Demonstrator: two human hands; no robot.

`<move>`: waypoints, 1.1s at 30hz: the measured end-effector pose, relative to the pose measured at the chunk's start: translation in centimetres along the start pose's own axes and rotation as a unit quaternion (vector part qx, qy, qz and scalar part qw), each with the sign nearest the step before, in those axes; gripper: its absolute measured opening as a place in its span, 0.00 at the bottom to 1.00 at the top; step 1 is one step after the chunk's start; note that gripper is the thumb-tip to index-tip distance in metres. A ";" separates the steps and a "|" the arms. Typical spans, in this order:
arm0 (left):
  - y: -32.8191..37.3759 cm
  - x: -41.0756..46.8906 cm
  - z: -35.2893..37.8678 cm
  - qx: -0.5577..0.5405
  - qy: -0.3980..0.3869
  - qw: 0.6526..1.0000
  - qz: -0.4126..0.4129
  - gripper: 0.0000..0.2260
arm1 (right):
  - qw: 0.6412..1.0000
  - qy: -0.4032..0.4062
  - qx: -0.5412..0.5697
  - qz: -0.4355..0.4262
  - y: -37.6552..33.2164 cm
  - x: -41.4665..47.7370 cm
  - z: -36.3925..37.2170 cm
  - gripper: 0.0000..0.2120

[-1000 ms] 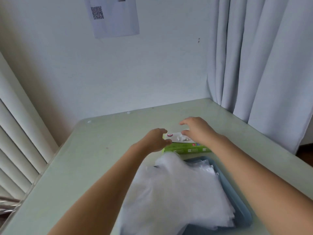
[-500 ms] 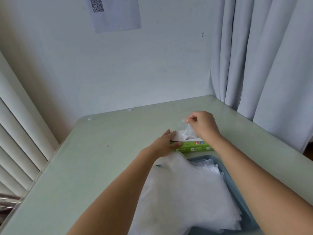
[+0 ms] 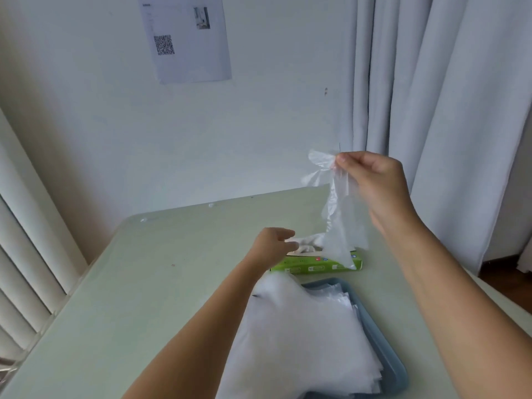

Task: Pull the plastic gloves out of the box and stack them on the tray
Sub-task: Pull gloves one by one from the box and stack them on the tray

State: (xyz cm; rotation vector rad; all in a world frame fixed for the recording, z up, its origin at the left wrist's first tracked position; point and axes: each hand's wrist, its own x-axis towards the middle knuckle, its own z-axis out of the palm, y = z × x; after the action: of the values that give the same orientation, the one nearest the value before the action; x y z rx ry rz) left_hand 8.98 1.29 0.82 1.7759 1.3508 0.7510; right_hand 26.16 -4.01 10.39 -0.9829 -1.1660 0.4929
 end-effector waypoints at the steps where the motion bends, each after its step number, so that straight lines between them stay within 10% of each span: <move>1: 1.1 -1.1 -0.1 -0.109 -0.040 0.993 0.006 0.16 | 1.000 -0.002 -0.008 0.000 -0.4 -0.4 -0.2 0.04; 5: 4.5 -5.4 -0.1 -0.296 -0.168 0.939 0.054 0.25 | 0.999 -0.011 -0.047 0.011 -1.2 -2.0 -0.4 0.04; 12: 6.3 -9.0 1.3 -0.298 -0.097 0.948 0.046 0.07 | 0.993 -0.077 -0.085 0.042 -2.0 -5.4 0.1 0.02; 20: 5.7 -12.1 -1.0 -0.585 -0.101 0.804 -0.033 0.18 | 0.967 -0.089 -0.047 0.236 -0.8 -9.4 -4.2 0.16; 28: 5.4 -14.0 -1.8 -0.552 0.116 0.823 0.066 0.17 | 0.830 -0.296 0.074 0.467 -3.3 -12.8 -3.5 0.45; 33: 4.4 -16.1 -2.5 -0.467 0.111 0.869 0.118 0.18 | 0.823 -0.285 0.252 0.422 -2.9 -13.4 -0.8 0.23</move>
State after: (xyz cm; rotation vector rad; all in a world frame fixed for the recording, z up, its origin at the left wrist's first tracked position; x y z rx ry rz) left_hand 4.97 -14.33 5.83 1.0726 0.6658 1.4739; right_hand 21.67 -16.11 5.62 -0.8561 -0.9599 1.8194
